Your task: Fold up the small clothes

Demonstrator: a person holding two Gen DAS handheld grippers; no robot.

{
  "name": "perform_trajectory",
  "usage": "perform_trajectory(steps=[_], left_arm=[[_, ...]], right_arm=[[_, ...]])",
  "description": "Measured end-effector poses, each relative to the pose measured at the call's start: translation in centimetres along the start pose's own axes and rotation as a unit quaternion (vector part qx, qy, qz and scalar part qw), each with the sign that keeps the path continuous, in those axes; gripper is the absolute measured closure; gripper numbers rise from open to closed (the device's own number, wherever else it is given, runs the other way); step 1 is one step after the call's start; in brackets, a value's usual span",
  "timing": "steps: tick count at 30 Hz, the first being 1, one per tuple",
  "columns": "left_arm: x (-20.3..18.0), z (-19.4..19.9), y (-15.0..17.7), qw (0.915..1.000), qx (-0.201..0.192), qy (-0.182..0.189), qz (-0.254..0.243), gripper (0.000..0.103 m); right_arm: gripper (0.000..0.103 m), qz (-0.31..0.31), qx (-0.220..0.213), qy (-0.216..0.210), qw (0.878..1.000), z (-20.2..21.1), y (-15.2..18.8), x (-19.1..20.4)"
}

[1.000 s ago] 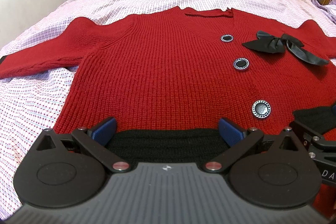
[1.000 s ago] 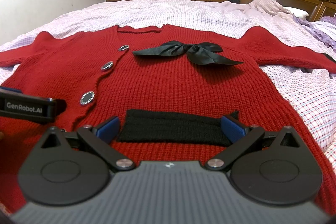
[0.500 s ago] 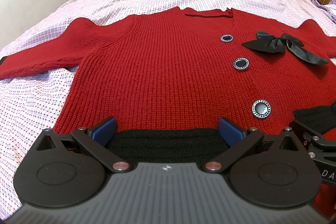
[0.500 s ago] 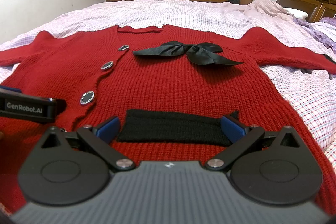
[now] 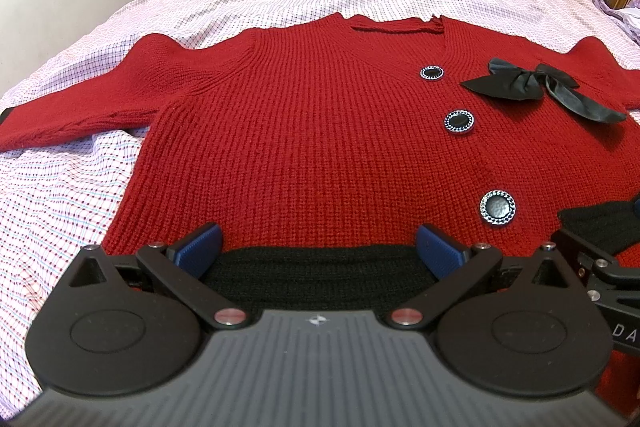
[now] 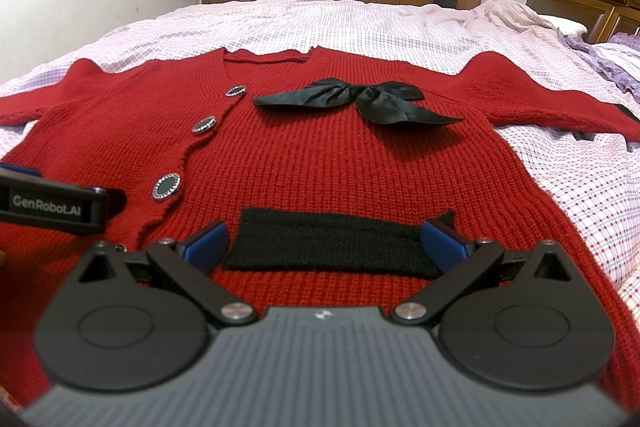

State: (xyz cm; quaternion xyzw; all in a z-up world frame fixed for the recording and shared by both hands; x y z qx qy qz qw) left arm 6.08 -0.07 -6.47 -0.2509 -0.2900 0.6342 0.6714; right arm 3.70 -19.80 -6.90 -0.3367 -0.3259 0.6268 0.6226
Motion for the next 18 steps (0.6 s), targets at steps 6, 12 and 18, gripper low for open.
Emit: perform_trajectory(steps=[6,12,18], left_arm=[[-0.02,0.0,0.01,1.0,0.0,0.0,0.0,0.0],[0.04,0.05,-0.07,1.0,0.001,0.001,0.001,0.0],[0.1,0.05,-0.19,1.0,0.003,0.003,0.003,0.0]], right_arm=[[0.0,0.0,0.0,0.0,1.0,-0.03,-0.01,-0.03],[0.0,-0.002,0.002,-0.002,1.0,-0.04,-0.06,-0.04],[0.0,-0.001,0.006,-0.006,1.0,-0.02,-0.35,-0.13]])
Point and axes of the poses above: each gripper's, at about its wrist camera, not at the fingertips, and z roughly against the way its jaws point, x to its left, y to its underside, the point moved 9 cm from there along -z, roughly the way its jaws point, and after that the axes turned 2 degrees about x, right-handed, at the moved point
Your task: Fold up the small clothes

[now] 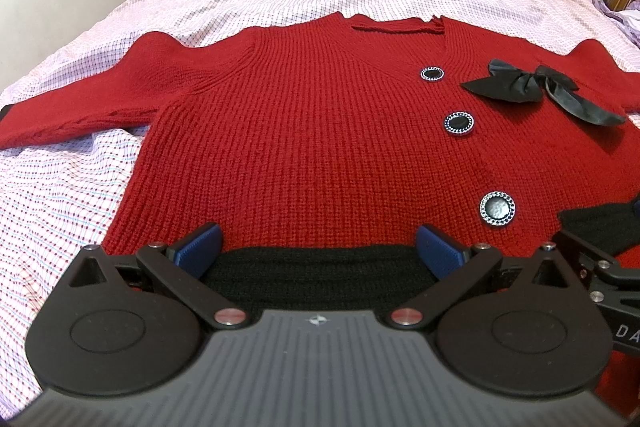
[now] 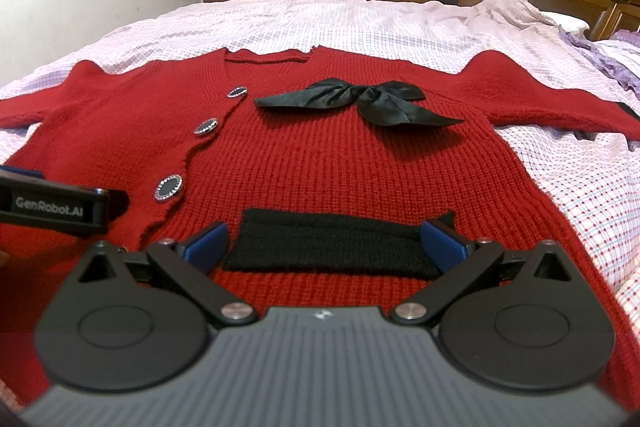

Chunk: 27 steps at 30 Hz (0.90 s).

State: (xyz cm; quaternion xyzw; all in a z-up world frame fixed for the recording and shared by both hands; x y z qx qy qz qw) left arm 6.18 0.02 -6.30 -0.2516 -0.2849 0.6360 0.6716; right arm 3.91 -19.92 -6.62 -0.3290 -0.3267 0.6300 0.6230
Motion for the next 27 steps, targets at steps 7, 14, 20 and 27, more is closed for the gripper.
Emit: perform_trajectory(steps=[7,14,20,27], left_arm=[[0.0,0.8,-0.8,0.9999,0.007,0.013,0.001,0.0],[-0.8,2.3,-1.9,0.9992,0.007,0.039,0.009,0.0],[-2.2,2.3,-3.1,0.9989,0.011,0.046,0.004,0.0],[-2.7,1.2,-4.1,0.9987,0.024,0.042,0.013,0.0]], right_arm=[[0.0,-0.009,0.025,-0.038,0.999,1.3,-1.2,-0.6],[0.0,-0.046,0.013,-0.078,0.996,4.2,-4.3,-4.1],[0.0,-0.126,0.007,-0.085,0.988,4.5,-7.3,-11.2],[0.0,-0.2,0.004,-0.031,0.979,2.1,-9.3,-21.8]])
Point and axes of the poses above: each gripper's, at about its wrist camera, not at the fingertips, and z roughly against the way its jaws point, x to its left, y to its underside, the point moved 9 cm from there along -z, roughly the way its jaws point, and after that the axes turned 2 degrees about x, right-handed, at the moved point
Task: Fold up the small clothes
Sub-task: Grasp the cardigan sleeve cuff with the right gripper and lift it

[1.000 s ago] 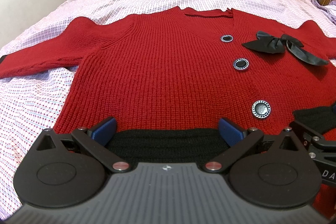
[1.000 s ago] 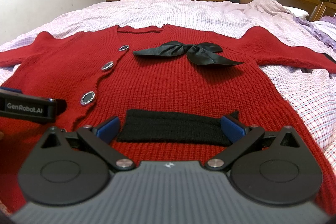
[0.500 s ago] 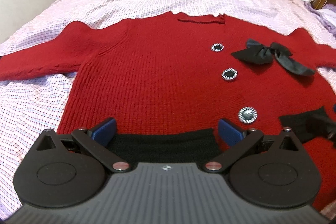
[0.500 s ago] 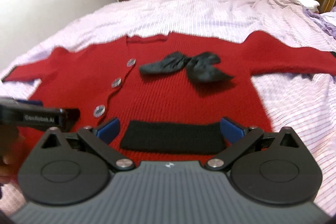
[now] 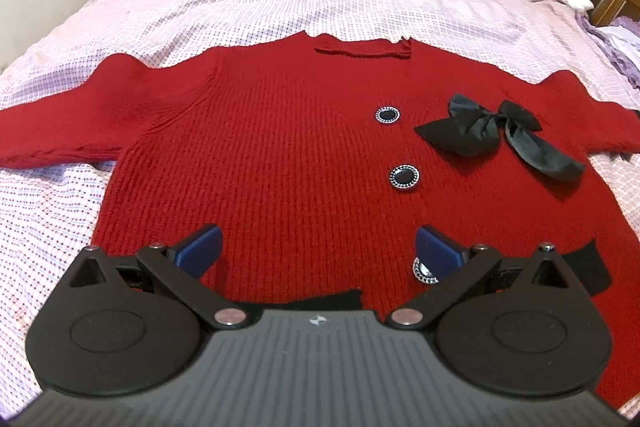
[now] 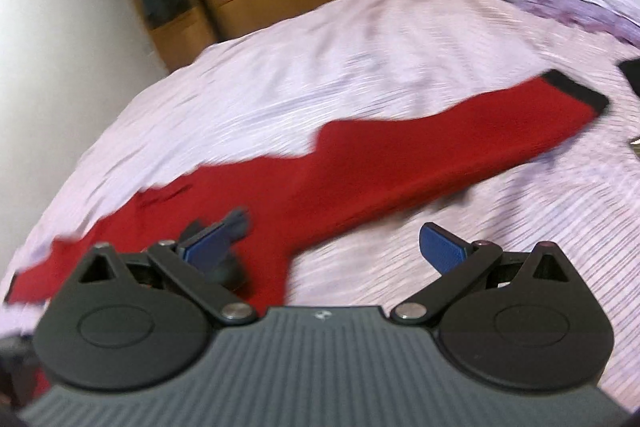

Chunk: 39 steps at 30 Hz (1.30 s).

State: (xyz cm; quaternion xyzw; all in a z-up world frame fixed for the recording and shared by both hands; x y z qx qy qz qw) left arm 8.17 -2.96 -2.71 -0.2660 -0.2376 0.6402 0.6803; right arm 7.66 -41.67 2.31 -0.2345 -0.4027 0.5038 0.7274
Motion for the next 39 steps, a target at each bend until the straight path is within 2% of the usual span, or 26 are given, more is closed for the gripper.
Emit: perform_trajectory(steps=[7,12,18,23,24,25,26,27,28,29,30,31,34,39], left_arm=[[-0.7,-1.4,0.2,0.9998,0.019,-0.01,-0.002,0.0],[-1.2,-2.2,0.7,0.9994,0.027,-0.02,-0.01,0.0],[-1.2,-2.6,1.1,0.9992,0.03,-0.025,-0.009,0.0],[-1.3,-2.9,1.2,0.9989,0.032,-0.032,-0.01,0.0],[-1.3,-3.0,1.1,0.9989,0.032,-0.034,-0.009,0.0],[-1.3,-3.0,1.1,0.9988,0.032,-0.036,-0.01,0.0],[-1.4,-3.0,1.2,0.9987,0.032,-0.037,-0.01,0.0],[-1.4,-3.1,1.2,0.9987,0.032,-0.038,-0.01,0.0],[-1.3,-3.1,1.1,0.9987,0.031,-0.039,-0.01,0.0],[-1.3,-3.2,1.2,0.9986,0.032,-0.041,-0.01,0.0],[-1.3,-3.2,1.2,0.9986,0.032,-0.042,-0.01,0.0],[-1.4,-3.2,1.2,0.9985,0.031,-0.043,-0.01,0.0],[-1.4,-3.2,1.1,0.9984,0.032,-0.043,-0.016,0.0],[-1.0,-2.9,0.7,0.999,0.035,-0.027,-0.009,0.0]], right_arm=[[0.0,-0.085,-0.018,0.076,0.993,-3.0,-3.1,-9.9],[0.0,-0.126,-0.031,0.11,0.986,-5.1,-4.5,-15.0],[0.0,-0.164,-0.039,0.114,0.979,-8.0,-5.5,-18.4],[0.003,-0.157,-0.063,0.128,0.977,-9.6,-6.6,-19.3],[0.009,-0.155,-0.07,0.132,0.977,-9.7,-6.8,-19.3],[0.023,-0.153,-0.077,0.141,0.975,-9.5,-7.0,-19.3],[0.03,-0.15,-0.083,0.146,0.974,-9.3,-7.2,-19.3],[0.045,-0.146,-0.089,0.149,0.974,-9.1,-7.4,-19.3],[0.066,-0.143,-0.094,0.148,0.974,-8.7,-7.5,-19.2],[0.078,-0.141,-0.099,0.148,0.974,-8.3,-7.7,-19.3],[0.084,-0.142,-0.104,0.153,0.973,-7.7,-7.8,-19.4],[0.089,-0.146,-0.109,0.152,0.971,-7.1,-7.9,-19.5],[0.089,-0.148,-0.138,0.139,0.969,-4.6,-8.6,-19.3],[0.089,-0.118,-0.159,0.153,0.968,-1.2,-8.8,-18.1]])
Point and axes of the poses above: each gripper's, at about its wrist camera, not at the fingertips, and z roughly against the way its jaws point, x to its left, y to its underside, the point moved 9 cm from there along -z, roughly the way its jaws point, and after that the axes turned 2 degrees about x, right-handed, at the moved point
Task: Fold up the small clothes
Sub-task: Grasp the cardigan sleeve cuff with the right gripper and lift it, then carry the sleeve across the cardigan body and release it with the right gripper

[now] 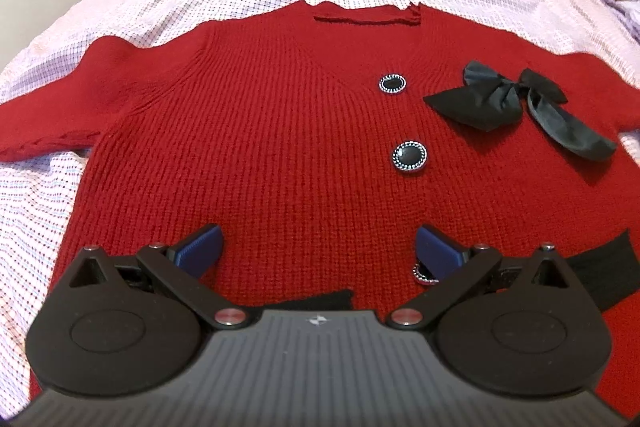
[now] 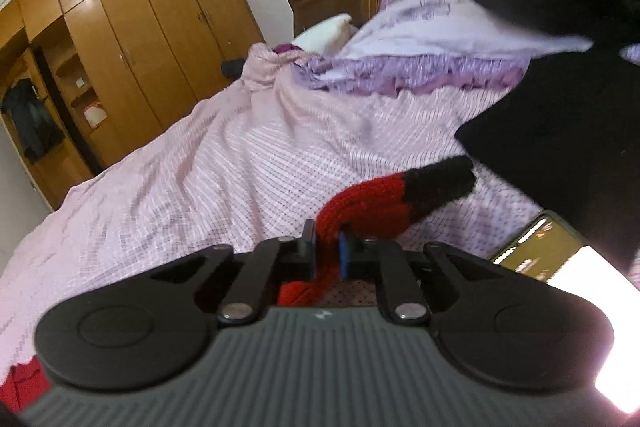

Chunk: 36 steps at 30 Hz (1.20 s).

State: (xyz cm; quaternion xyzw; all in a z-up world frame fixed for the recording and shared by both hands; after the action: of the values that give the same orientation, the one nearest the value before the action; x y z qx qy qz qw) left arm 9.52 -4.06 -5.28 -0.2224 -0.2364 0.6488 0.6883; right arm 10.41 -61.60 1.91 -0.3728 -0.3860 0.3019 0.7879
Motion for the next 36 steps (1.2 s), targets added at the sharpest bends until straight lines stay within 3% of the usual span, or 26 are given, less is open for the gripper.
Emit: perform_trajectory(steps=[8,21,36], left_arm=[[0.8,1.4,-0.1,0.9999,-0.009,-0.001,-0.007,0.0],[5.7,3.8,-0.5,0.9992,-0.031,-0.02,0.018,0.0],[11.8,5.3,0.8,0.9961,-0.039,-0.041,0.068,0.0]], right_arm=[[0.09,0.028,-0.002,-0.024,0.999,2.5,0.3,3.7],[0.09,0.076,-0.007,-0.118,0.99,5.7,1.2,16.6],[0.09,0.104,0.015,-0.257,0.961,8.7,6.6,31.7]])
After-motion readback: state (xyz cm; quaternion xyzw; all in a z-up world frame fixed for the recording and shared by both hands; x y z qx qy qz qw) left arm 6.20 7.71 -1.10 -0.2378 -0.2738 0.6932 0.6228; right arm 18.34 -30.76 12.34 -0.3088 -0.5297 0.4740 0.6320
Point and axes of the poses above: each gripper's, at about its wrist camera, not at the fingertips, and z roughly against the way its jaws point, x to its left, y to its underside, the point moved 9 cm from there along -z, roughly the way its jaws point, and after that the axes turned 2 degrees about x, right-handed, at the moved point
